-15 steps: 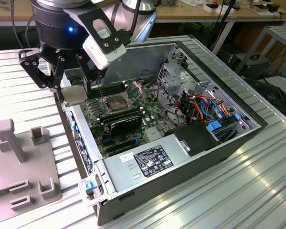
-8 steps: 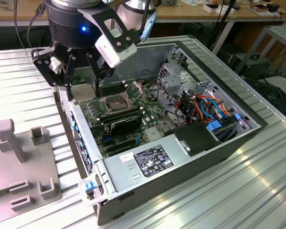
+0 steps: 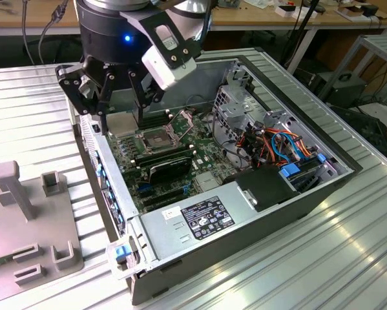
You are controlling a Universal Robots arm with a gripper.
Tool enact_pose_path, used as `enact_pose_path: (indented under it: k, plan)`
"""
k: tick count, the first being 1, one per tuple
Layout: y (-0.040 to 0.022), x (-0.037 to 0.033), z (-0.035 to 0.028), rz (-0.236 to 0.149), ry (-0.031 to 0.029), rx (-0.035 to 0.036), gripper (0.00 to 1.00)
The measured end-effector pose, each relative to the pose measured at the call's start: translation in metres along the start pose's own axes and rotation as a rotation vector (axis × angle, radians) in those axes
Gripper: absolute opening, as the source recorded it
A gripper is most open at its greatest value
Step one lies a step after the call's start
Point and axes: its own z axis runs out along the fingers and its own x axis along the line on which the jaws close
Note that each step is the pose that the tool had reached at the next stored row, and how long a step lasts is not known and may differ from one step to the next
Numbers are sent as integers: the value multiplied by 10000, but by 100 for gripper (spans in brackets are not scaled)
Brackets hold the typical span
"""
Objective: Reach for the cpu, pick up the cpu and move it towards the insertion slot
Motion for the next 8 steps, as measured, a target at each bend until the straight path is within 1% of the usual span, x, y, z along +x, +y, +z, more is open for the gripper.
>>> enact_pose_path:
  k: [3,5,6,8]
  plan:
    - [1,-45,1,-1,0,0,55]
    - [2,-107,2,0,0,0,55]
    - [3,-159,3,0,0,1,55]
    - [3,-189,4,0,0,1,55]
